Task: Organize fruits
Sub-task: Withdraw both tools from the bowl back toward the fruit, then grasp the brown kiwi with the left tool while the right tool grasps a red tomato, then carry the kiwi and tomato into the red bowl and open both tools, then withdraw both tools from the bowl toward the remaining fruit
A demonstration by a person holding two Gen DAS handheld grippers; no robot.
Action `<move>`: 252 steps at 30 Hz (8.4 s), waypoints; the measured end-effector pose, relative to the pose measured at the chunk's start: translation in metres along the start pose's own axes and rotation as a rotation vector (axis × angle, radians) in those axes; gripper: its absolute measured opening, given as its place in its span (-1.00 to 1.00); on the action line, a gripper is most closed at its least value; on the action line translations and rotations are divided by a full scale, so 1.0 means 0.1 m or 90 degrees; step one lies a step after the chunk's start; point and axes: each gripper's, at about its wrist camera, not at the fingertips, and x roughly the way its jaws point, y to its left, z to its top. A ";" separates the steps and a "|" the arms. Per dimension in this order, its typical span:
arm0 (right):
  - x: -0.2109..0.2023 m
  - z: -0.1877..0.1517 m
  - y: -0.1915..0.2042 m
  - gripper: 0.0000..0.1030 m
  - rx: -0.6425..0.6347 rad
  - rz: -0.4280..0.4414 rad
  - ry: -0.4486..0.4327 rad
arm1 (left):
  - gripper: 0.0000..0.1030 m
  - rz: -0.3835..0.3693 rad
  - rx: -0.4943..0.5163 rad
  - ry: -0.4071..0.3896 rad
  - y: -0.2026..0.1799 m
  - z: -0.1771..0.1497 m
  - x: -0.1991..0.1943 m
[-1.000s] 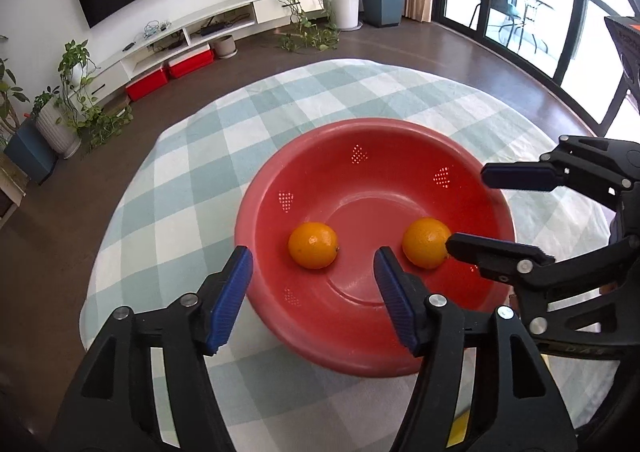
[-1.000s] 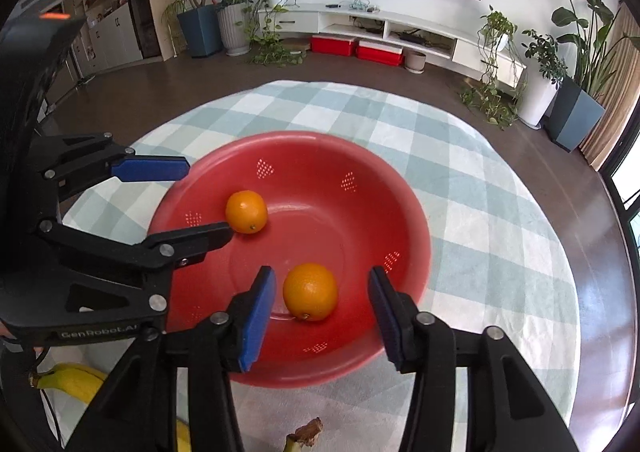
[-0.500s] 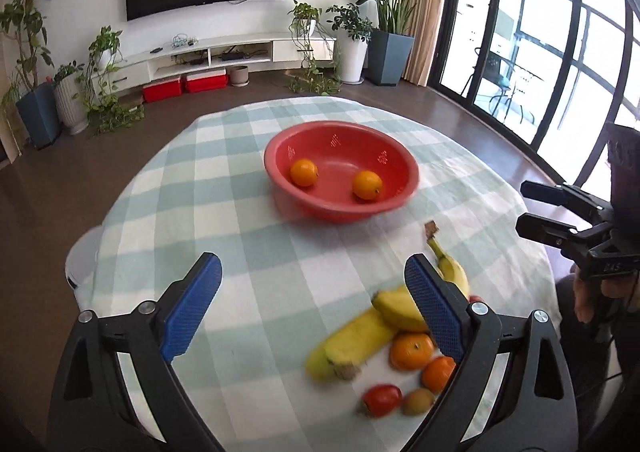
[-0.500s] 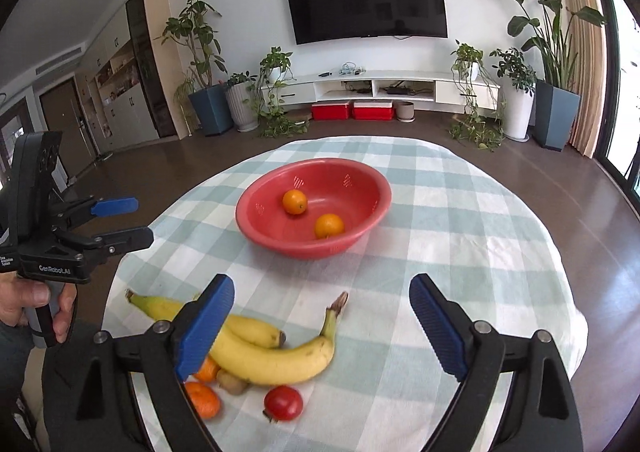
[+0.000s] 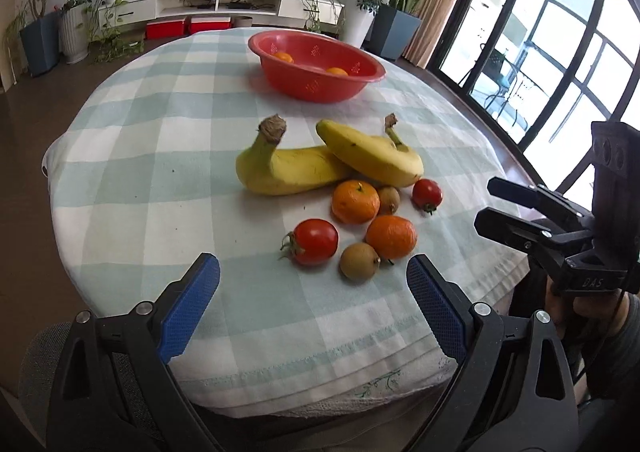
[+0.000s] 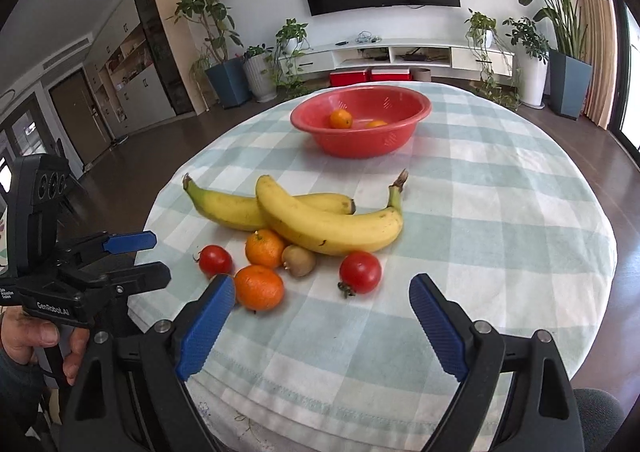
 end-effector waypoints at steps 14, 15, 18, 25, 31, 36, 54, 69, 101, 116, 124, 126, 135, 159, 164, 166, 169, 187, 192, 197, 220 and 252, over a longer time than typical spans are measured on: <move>0.05 0.00 -0.17 0.54 0.028 -0.009 0.034 | 0.03 -0.026 0.129 0.042 -0.42 0.09 0.31; 0.05 -0.01 -0.18 0.54 0.031 -0.008 0.035 | 0.02 -0.027 0.132 0.048 -0.41 0.10 0.33; 0.08 -0.01 -0.20 0.53 0.037 -0.004 0.039 | -0.14 -0.036 0.140 0.061 -0.39 0.12 0.39; 0.09 -0.03 -0.22 0.51 0.042 0.000 0.042 | -0.34 -0.027 0.150 0.079 -0.38 0.11 0.48; 0.11 -0.03 -0.21 0.51 0.039 0.005 0.047 | -0.34 -0.033 0.145 0.084 -0.37 0.15 0.53; 0.14 -0.04 -0.20 0.51 0.037 0.010 0.054 | -0.34 -0.038 0.147 0.091 -0.37 0.16 0.59; 0.30 0.01 -0.17 0.37 0.023 0.003 0.083 | -0.49 -0.070 0.090 0.095 -0.25 0.07 0.47; 0.66 0.17 -0.24 0.19 -0.032 -0.033 0.140 | -0.49 -0.075 0.064 0.085 -0.15 0.02 0.43; 0.69 0.15 -0.20 -0.32 -0.054 -0.048 0.149 | -0.49 -0.076 0.061 0.082 -0.15 0.01 0.42; 0.33 0.17 -0.26 -0.32 -0.012 -0.019 0.116 | -0.49 -0.093 0.047 0.067 -0.10 0.05 0.32; 0.25 0.23 -0.40 -0.32 0.010 -0.026 0.103 | -0.49 -0.098 0.034 0.046 0.02 0.13 0.13; 0.22 0.26 -0.46 -0.32 0.017 -0.033 0.098 | -0.49 -0.093 0.026 0.033 0.10 0.19 0.04; 0.00 0.61 -0.85 -0.33 0.052 -0.066 0.047 | -0.49 -0.055 0.010 -0.042 0.57 0.76 -0.38; 0.94 1.97 -0.60 -0.33 -0.039 -0.024 0.041 | -0.49 -0.023 0.140 0.031 0.32 2.75 1.04; 1.33 2.02 -0.73 -0.32 -0.030 -0.029 0.081 | -0.49 0.002 0.172 0.072 0.16 2.73 1.46; 1.46 2.02 -0.76 -0.32 -0.028 -0.032 0.093 | -0.49 0.003 0.179 0.084 0.12 2.72 1.58; 1.62 2.01 -0.78 -0.33 -0.030 -0.031 0.108 | -0.48 0.019 0.193 0.099 0.07 2.68 1.73; 1.95 1.92 -0.85 -0.31 -0.035 -0.057 0.152 | -0.48 0.059 0.223 0.153 0.06 2.47 2.14; 1.95 1.91 -0.83 -0.29 -0.036 -0.061 0.151 | -0.47 0.061 0.219 0.150 0.08 2.48 2.16; 1.85 1.91 -0.81 -0.29 -0.036 -0.069 0.138 | -0.44 0.065 0.216 0.146 0.09 2.49 2.14; 0.10 0.77 -0.36 0.66 0.041 0.075 -0.018 | 0.95 0.047 0.142 -0.094 0.24 1.86 0.02; 0.15 -0.05 0.12 0.50 0.028 0.058 0.057 | 0.69 -0.045 0.243 0.107 -0.01 0.47 0.43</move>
